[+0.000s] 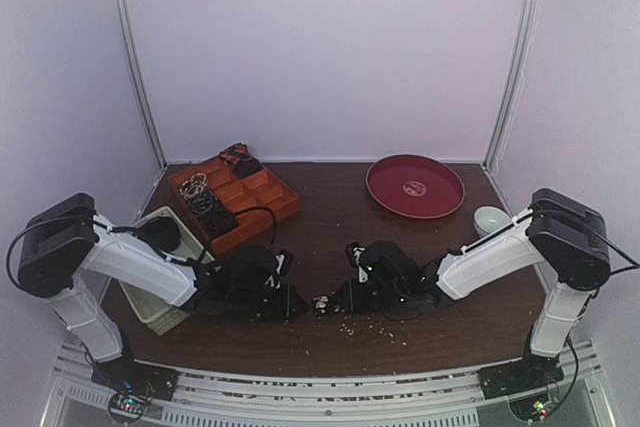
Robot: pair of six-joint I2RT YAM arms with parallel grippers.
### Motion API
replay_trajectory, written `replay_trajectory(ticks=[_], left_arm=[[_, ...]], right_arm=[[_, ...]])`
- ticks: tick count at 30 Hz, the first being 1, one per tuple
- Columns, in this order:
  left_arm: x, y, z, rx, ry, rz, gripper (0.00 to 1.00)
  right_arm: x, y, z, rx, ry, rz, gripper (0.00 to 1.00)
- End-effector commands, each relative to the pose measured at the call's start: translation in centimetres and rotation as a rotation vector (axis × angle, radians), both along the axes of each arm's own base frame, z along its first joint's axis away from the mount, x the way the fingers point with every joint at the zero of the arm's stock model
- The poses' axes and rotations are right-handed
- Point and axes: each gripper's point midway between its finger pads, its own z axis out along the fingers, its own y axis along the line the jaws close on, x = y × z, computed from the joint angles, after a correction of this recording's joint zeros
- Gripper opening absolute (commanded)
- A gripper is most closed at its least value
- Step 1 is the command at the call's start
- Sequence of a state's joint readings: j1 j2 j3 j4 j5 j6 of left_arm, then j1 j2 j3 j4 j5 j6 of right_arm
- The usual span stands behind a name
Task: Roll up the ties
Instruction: Roll the tie at the center of the board.
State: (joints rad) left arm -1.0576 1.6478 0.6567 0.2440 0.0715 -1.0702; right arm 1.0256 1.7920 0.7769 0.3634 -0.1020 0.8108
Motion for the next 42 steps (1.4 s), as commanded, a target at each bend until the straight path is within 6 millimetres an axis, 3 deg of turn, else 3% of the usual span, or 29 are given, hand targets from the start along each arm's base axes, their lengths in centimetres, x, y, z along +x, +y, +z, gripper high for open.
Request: replay_trajectory(ticks=[1,5,15,21,24,33,42], left_arm=[[-0.6,2.6,-1.0,0.060,0.017,0.048,0.08],[-1.2,3.4,-1.4,0.043,0.031,0.052,0.06],[-1.2,1.7,-1.2,-0.006,0.032,0.031,0.02],[-0.4,0.1,2.9,-0.114,-0.063,0.006,0.02],[-0.6,-1.1,3.7,-0.151,-0.066,-0.026,0.02],[-0.9,-2.6,1.1,-0.120,-0.029,-0.057,0.02],[-0.8,-1.9,-0.8,-0.054,-0.009,-0.035,0.01]], right_arm=[[-1.3,0.6,-1.5,-0.028,0.027,0.033,0.20],[-1.6,2.0,-1.1,-0.016,0.020,0.045,0.19],[-0.9,2.3,-0.9,-0.054,-0.038,0.060,0.19],[-0.8,2.9,-0.4,-0.058,-0.051,0.084,0.19],[-0.8,3.0,-0.4,-0.057,-0.055,0.091,0.19],[-0.6,2.6,-0.2,-0.071,-0.069,0.086,0.19],[-0.7,2.4,2.9,-0.043,-0.082,0.091,0.24]])
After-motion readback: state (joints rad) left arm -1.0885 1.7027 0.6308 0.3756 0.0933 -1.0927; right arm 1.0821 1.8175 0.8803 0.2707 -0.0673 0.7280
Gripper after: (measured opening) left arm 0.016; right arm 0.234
